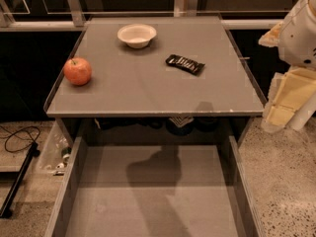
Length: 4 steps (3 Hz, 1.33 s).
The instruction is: Place rxbar chocolate into top drawer
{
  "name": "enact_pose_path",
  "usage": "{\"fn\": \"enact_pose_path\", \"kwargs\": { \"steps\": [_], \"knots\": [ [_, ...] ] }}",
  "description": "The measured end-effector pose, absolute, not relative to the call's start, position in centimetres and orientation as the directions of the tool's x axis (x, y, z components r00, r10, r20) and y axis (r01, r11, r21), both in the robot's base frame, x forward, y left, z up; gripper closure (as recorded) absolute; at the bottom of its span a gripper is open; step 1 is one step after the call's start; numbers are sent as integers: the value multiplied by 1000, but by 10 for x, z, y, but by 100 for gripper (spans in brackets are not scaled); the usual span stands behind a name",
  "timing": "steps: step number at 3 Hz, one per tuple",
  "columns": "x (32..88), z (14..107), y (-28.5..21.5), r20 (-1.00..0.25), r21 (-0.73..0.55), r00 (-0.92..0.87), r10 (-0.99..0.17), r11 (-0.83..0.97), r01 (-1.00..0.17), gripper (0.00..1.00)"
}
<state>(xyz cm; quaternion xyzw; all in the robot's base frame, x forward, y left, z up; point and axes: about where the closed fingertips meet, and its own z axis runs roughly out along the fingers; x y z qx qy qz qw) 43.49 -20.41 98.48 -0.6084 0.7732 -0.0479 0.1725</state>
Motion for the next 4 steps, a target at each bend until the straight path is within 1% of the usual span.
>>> {"fn": "enact_pose_path", "kwargs": {
  "steps": [1,2,3,4],
  "knots": [
    [451,988,-176,-244,-337,-149,-958,228,-913,0],
    [485,996,-150,-277,-419,-72,-958,188,-888,0],
    [517,1000,-133,-307,-461,-13,-952,161,-873,0],
    [553,995,-122,-343,-461,23,-939,147,-875,0]
  ]
}}
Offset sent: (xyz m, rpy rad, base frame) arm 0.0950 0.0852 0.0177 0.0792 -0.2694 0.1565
